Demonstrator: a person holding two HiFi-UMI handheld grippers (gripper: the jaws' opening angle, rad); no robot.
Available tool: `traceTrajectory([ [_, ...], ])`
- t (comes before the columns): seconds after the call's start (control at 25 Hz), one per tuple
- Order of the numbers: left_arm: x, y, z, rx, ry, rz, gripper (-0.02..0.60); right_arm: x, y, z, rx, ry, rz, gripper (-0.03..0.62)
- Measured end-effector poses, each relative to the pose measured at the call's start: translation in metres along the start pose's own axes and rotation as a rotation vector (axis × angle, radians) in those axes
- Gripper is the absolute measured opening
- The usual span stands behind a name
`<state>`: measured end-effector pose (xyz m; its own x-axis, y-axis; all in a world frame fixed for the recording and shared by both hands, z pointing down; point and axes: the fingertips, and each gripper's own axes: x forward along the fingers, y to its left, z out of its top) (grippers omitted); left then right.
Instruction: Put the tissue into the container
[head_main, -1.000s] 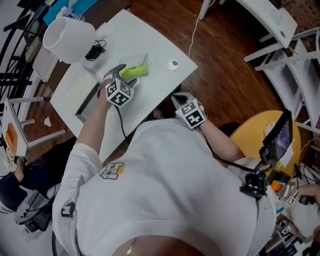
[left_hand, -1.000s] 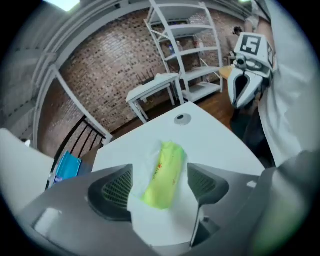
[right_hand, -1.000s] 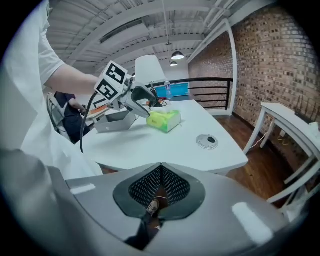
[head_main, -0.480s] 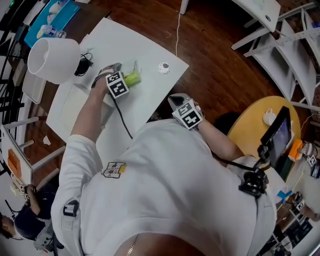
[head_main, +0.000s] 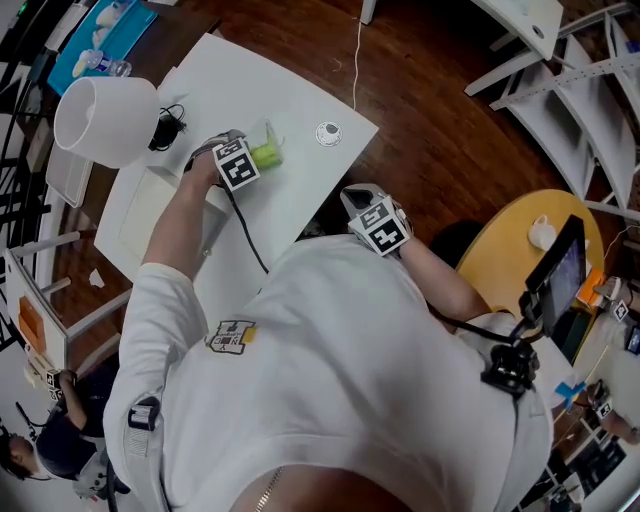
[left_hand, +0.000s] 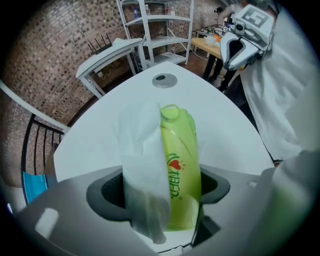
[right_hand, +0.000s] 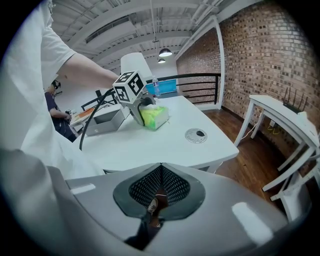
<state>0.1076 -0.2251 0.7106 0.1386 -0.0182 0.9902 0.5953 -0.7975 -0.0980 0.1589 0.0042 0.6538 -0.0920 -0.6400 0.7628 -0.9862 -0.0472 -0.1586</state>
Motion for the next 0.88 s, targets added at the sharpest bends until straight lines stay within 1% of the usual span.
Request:
traceTrajectory([
  [0.24, -0.007, 0.001, 0.0, -0.041, -0.005, 0.049, 0.33, -0.002, -0.002, 0.007, -0.025, -0.023, 0.007, 0.0],
  [0.4, -0.026, 0.0, 0.004, -0.072, -0.02, 0.102, 0.328, -0.007, -0.01, 0.027, -0.067, -0.063, 0.021, 0.0],
  [0.64, -0.07, -0.006, -0.001, -0.142, -0.056, 0.2, 0.327, -0.003, -0.011, 0.084, -0.177, -0.153, 0.055, 0.0],
  [0.76, -0.093, -0.019, -0.006, -0.181, -0.065, 0.253, 0.327, 0.002, 0.007, 0.121, -0.254, -0.198, 0.109, 0.0],
  [0.88, -0.112, -0.035, -0.019, -0.247, -0.067, 0.302, 0.327, 0.014, 0.04, 0.157, -0.356, -0.25, 0.186, 0.0],
])
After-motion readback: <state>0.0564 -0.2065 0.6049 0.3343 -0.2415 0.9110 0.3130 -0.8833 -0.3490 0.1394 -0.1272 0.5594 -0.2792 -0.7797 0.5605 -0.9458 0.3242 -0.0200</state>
